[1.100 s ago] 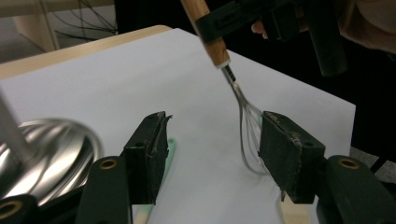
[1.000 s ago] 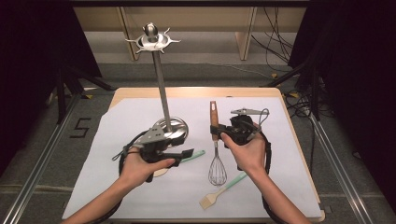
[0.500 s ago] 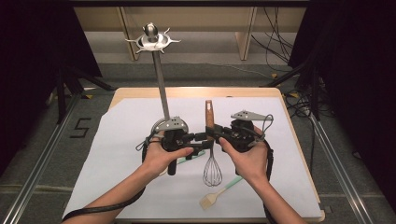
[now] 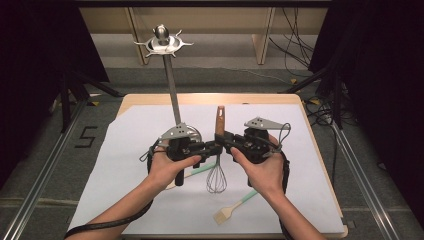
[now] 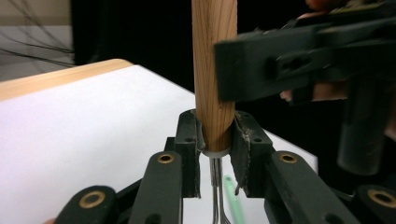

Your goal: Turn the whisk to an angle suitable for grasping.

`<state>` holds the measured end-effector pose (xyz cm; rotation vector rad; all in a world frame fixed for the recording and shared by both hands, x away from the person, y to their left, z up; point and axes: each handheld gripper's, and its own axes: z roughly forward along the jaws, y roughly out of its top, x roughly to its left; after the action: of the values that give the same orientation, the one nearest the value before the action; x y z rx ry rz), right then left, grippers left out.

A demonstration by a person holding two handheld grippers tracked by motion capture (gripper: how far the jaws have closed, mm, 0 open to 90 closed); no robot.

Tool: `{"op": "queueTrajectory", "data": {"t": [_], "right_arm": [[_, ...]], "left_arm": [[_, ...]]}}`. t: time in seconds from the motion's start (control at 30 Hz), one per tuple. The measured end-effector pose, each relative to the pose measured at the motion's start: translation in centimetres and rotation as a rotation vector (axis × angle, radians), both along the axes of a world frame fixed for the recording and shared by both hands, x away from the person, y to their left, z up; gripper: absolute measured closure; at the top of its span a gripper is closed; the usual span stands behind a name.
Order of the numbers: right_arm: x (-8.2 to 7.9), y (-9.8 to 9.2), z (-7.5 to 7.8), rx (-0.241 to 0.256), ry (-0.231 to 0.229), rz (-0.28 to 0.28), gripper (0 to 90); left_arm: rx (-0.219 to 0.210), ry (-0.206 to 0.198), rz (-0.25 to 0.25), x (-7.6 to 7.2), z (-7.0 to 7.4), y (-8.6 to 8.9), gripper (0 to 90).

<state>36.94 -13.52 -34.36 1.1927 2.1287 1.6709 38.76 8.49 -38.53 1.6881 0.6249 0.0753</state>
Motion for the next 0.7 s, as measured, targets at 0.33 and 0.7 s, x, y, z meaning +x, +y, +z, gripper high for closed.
{"op": "queueTrajectory", "data": {"t": [0.33,0.7], "right_arm": [[-1.0,-1.0,0.9,0.010,-0.063,-0.051,60.6],[-2.7,-3.6,-1.7,-0.053,-0.001,-0.078,58.8]], "left_arm": [[0.127,-0.052,0.196,-0.4,0.8,1.9,73.0],[0.183,-0.133,0.354,-0.3,1.9,4.0,73.1]]}}
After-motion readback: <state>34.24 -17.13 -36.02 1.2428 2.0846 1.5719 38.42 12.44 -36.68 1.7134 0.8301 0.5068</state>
